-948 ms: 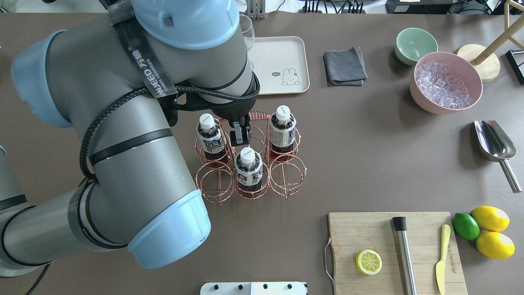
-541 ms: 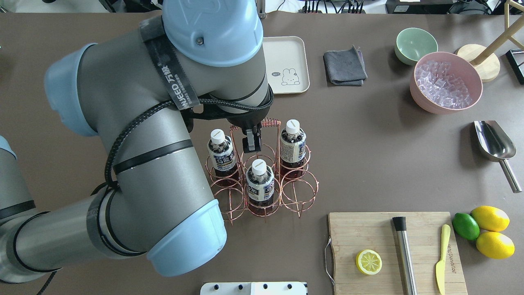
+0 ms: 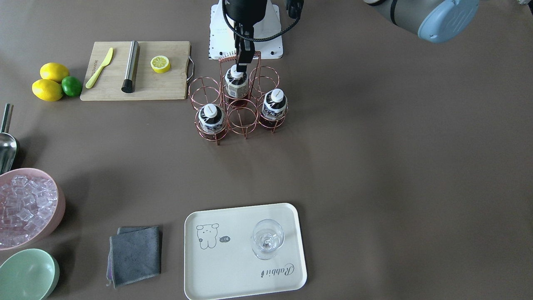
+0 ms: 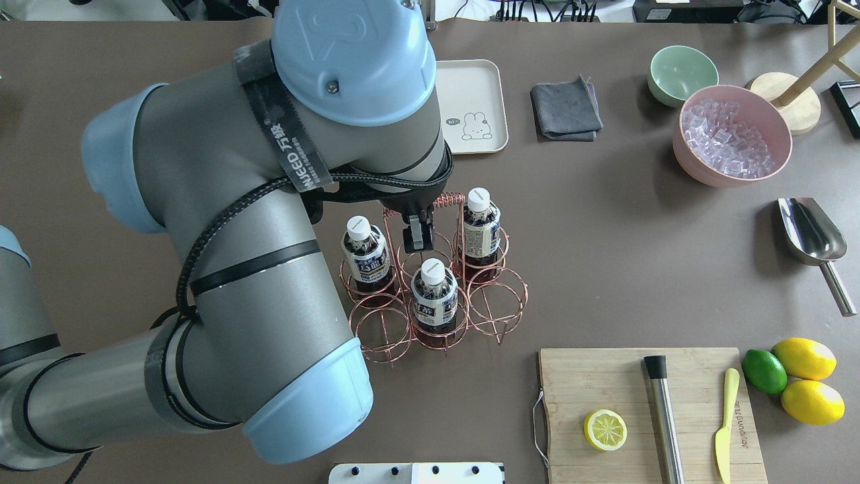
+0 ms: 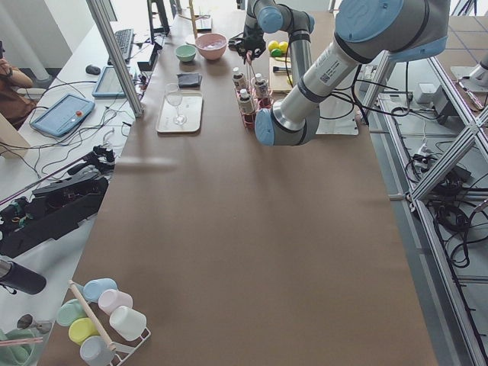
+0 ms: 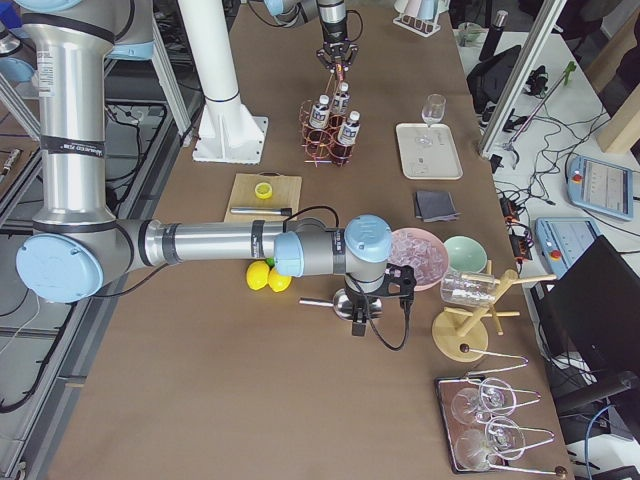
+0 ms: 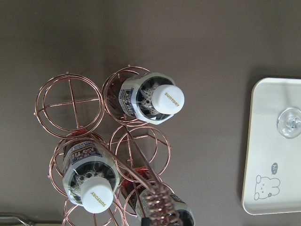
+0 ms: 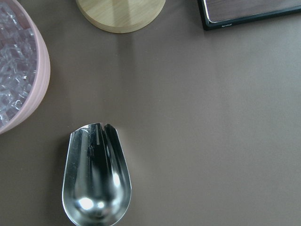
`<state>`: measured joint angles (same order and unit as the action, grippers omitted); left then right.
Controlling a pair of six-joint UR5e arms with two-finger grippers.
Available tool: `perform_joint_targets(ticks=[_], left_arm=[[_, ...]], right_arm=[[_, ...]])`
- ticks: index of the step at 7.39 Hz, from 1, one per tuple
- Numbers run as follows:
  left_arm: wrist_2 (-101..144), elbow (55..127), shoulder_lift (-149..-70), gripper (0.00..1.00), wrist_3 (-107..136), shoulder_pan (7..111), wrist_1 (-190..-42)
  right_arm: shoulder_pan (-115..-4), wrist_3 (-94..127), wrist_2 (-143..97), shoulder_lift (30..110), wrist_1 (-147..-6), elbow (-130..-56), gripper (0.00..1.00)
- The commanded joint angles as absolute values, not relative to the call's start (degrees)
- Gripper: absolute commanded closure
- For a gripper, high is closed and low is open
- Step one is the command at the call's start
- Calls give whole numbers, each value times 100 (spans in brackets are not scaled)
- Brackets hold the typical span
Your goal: Take tea from basket to plate
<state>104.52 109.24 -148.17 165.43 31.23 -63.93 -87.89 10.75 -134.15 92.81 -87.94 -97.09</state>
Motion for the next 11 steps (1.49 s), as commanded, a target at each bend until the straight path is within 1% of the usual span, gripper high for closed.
perform_joint_targets(ticks=[1, 4, 6, 8, 9, 11], left_arm=[[10476, 11056, -14810, 100, 16585, 3120, -6390], [10477, 11136, -14766, 100, 16594, 3041, -6372], [10450, 11127, -14722, 100, 16594, 2989, -6381], [10450, 11171, -14722, 100, 16646, 2971, -6381], [10441, 11206, -14722, 100, 16673, 2936, -6381], [10441, 11276, -14713, 100, 16717, 2866, -6372]], right_arm=[[-8789, 1064, -13447, 9211, -8789, -9738, 0], [-8728, 1081, -13640, 9018, -8772, -9765, 0], [-8692, 1081, -13641, 8991, -8246, -9677, 0], [-8605, 1090, -13641, 8983, -8148, -9703, 0], [-8448, 1116, -13684, 8930, -7869, -9729, 0], [-8210, 1125, -14174, 8633, -7569, -9730, 0]])
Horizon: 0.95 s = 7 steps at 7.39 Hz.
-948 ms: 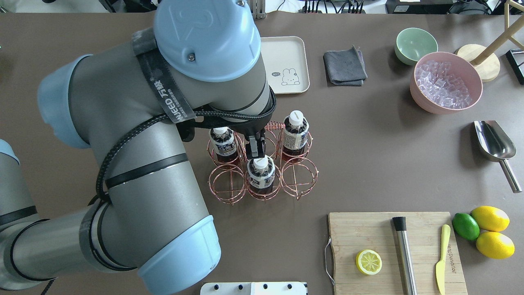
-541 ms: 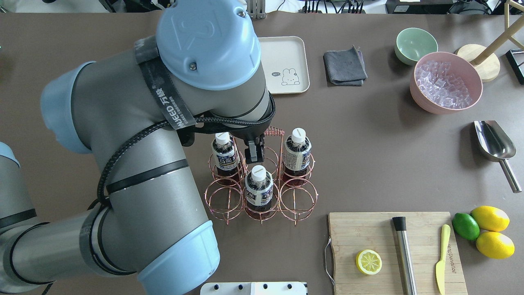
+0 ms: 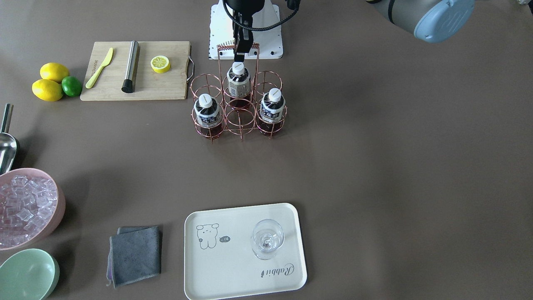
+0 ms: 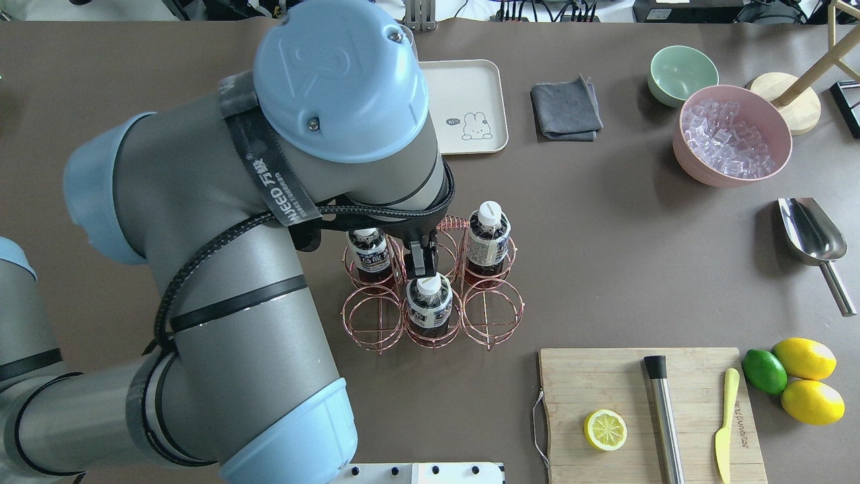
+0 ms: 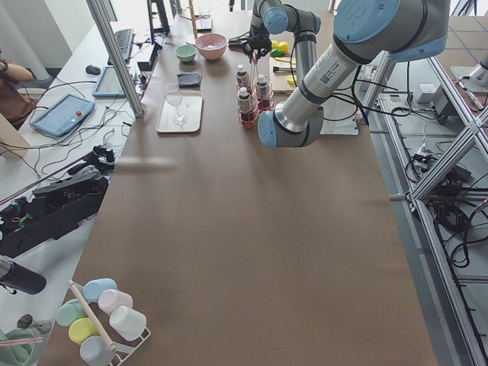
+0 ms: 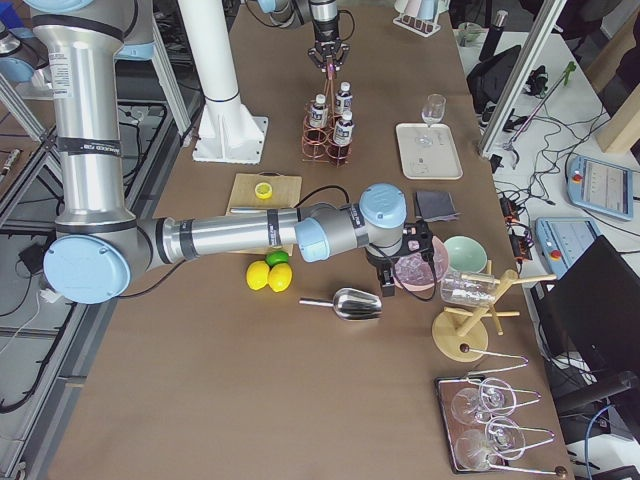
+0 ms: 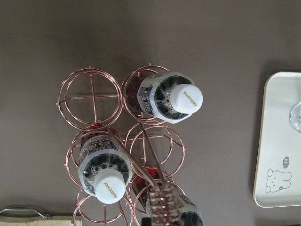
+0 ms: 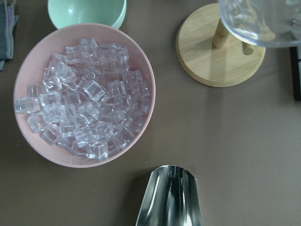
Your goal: Take tea from basket to plate
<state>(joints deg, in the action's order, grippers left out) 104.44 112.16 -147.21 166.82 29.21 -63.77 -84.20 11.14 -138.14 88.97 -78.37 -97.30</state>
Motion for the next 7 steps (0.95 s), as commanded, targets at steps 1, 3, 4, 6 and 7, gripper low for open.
perform_joint_targets(ticks=[1, 3, 4, 6, 7], left_arm=[[10450, 11294, -14713, 100, 16725, 2848, -6363], [10441, 11303, -14687, 100, 16743, 2821, -6363], [10441, 11303, -14678, 100, 16743, 2821, -6363], [10441, 11303, -14669, 100, 16752, 2786, -6363], [10441, 11346, -14634, 100, 16761, 2769, -6363]], right_arm=[[-7974, 1134, -14194, 8466, -7167, -9703, 0], [-7438, 1334, -14186, 8455, -5816, -9659, 0], [-7262, 1658, -14186, 8455, -5166, -9659, 0], [-7024, 1810, -14177, 8429, -4127, -9493, 0], [-6901, 1811, -14151, 8246, -3452, -9127, 0]])
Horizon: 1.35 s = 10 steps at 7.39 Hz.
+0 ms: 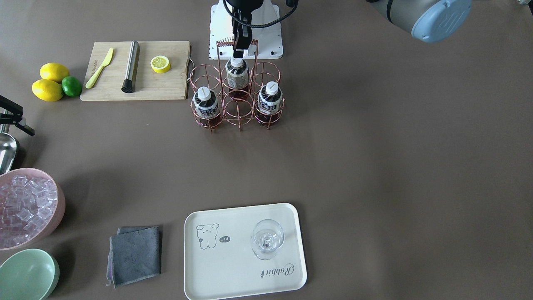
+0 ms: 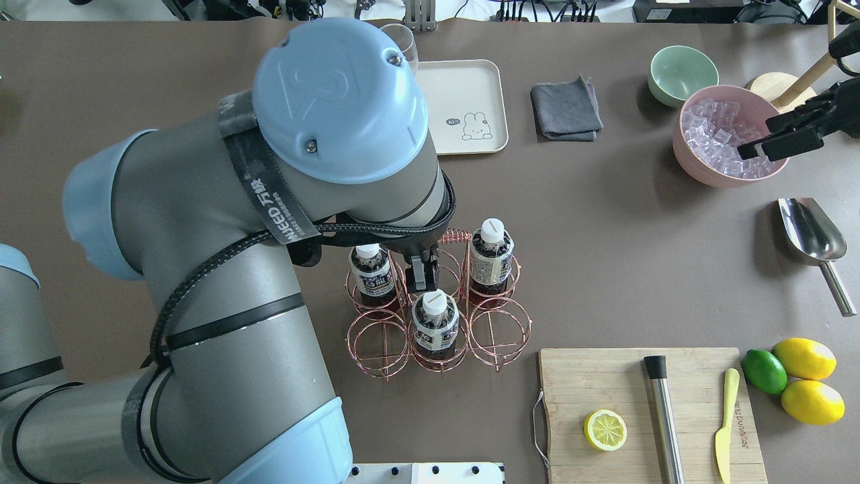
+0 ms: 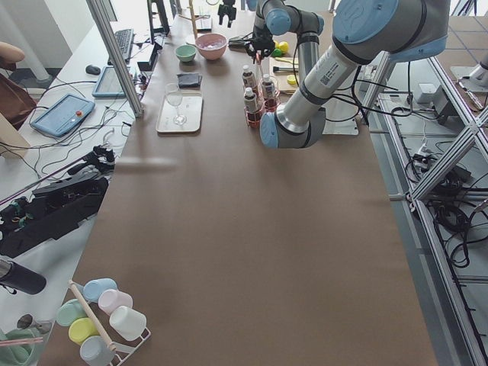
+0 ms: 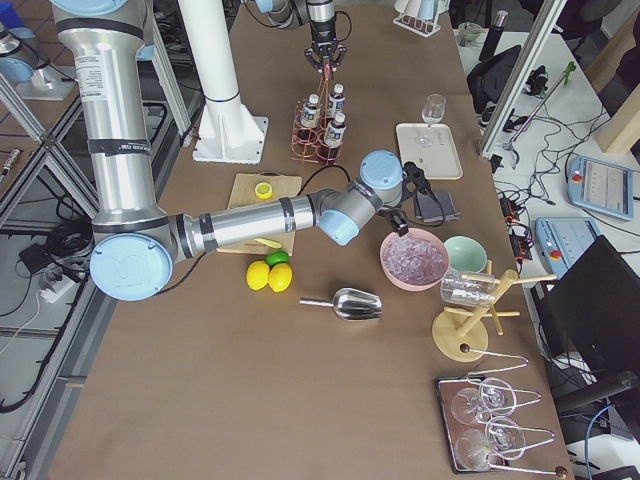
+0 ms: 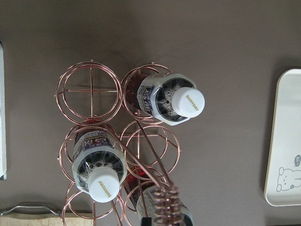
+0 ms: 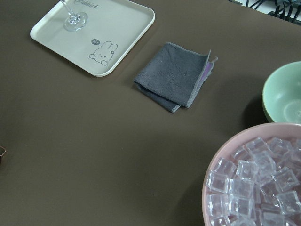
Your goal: Take tea from basket to plate
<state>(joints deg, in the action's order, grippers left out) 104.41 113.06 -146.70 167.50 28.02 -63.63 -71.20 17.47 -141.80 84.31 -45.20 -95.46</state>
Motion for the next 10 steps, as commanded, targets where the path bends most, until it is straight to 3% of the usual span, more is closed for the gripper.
perform_joint_targets(ticks=[1, 4, 7, 10], left_arm=[[10441, 11399, -14608, 100, 16778, 2725, -6363], [10450, 11470, -14563, 100, 16822, 2690, -6363], [10441, 11470, -14563, 100, 16840, 2646, -6363], [10441, 11461, -14563, 100, 16840, 2619, -6363]], right_arm=[[-6786, 1811, -14142, 8035, -2784, -8697, 0], [-6006, 1740, -13968, 7806, -1614, -8956, 0], [-5766, 1503, -13869, 7331, -1486, -8965, 0], [-5477, 1869, -13852, 7339, -803, -9026, 0]])
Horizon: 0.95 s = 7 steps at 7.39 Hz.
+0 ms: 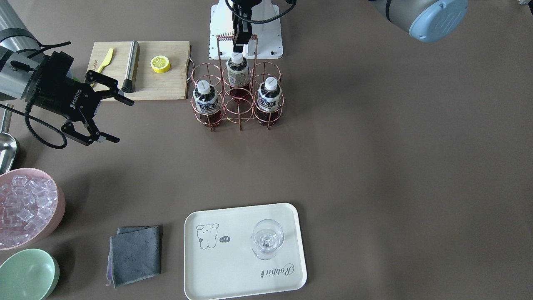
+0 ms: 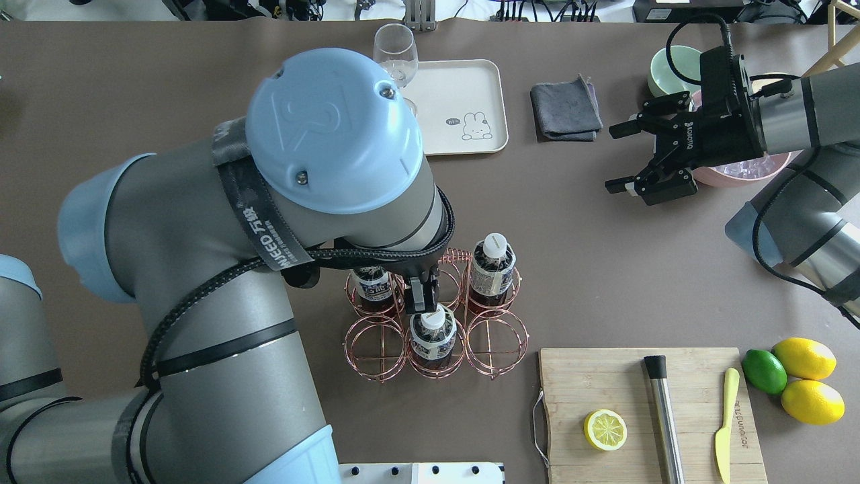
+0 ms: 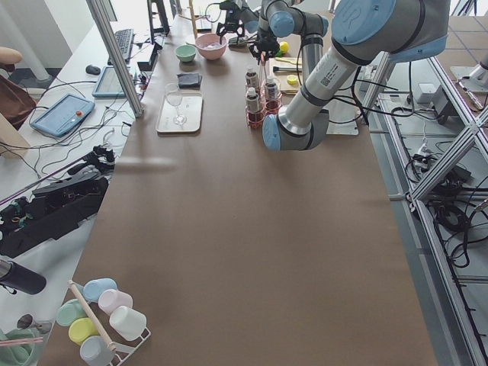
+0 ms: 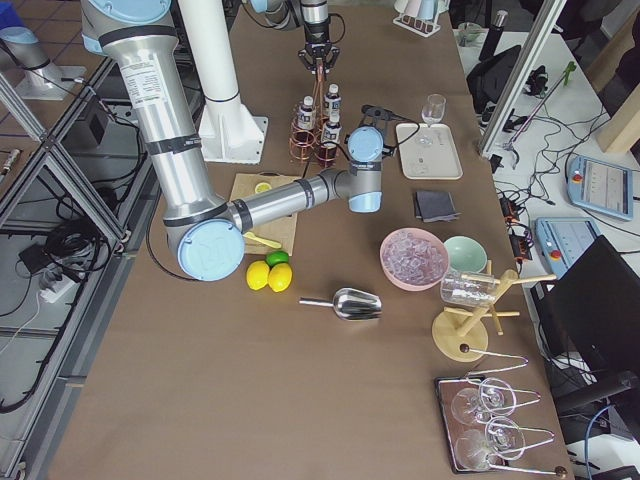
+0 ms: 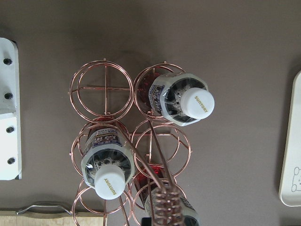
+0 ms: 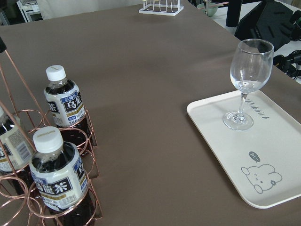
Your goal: Take tea from basket to plate
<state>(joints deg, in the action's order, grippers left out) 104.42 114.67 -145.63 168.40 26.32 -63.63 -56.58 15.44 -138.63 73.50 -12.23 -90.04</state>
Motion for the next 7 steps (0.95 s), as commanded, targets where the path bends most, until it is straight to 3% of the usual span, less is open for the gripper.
perform_joint_targets(ticks=[1, 3, 7], left_arm=[[10441, 11461, -14563, 100, 16840, 2619, -6363], [10441, 11461, -14563, 100, 16840, 2602, -6363], [10441, 11452, -14563, 100, 16840, 2584, -6355]], right_arm=[[-5310, 2264, -13738, 7330, -382, -9061, 1], [-4680, 3326, -13021, 7339, 689, -9070, 1], [-3851, 3402, -12095, 7330, 1283, -9088, 2]])
